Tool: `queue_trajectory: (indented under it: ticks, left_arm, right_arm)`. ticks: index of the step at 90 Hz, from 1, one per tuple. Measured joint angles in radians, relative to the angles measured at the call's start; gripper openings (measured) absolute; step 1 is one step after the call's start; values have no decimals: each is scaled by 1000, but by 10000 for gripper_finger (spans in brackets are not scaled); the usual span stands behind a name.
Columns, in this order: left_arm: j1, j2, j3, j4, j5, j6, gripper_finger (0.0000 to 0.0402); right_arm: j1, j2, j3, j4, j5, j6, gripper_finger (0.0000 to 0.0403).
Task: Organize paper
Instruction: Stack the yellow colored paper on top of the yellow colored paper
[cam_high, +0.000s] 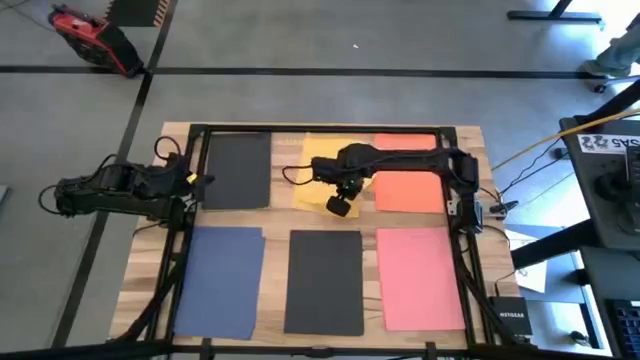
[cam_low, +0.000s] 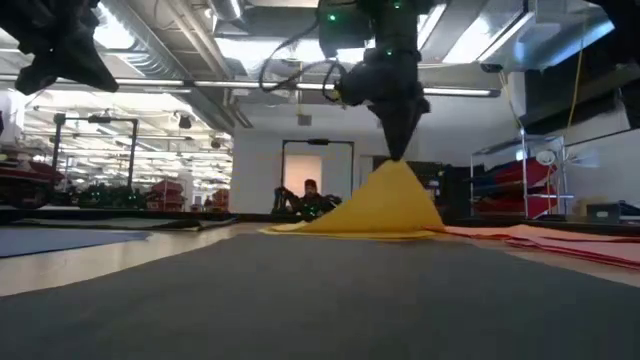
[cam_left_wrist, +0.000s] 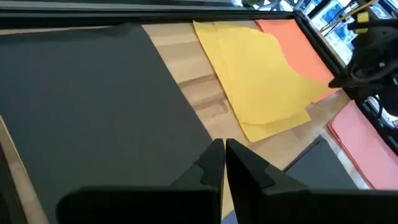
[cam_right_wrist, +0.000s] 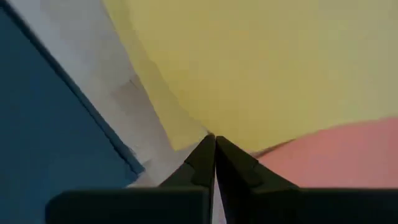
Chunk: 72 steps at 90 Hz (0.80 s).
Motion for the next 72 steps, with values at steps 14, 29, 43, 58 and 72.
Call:
queue_trajectory:
  ticks: [14,29,43,58,72]
  left_arm:
    - [0,0,0,0,0,-2,0]
    - [0,0,0,-1,-4,-2,0]
    - [0,0,0,-1,-5,-8,0]
    - [0,0,0,-1,-5,-9,0]
    - [0,0,0,-1,-6,-9,0]
  right_arm:
    - [54,0,0,7,20,-130,0]
    - [112,1,0,4,28,-178,0]
    - [157,1,0,-42,22,-205,0]
    - [174,1,-47,-55,28,-230,0]
    - [172,2,-119,-9,89,-347,0]
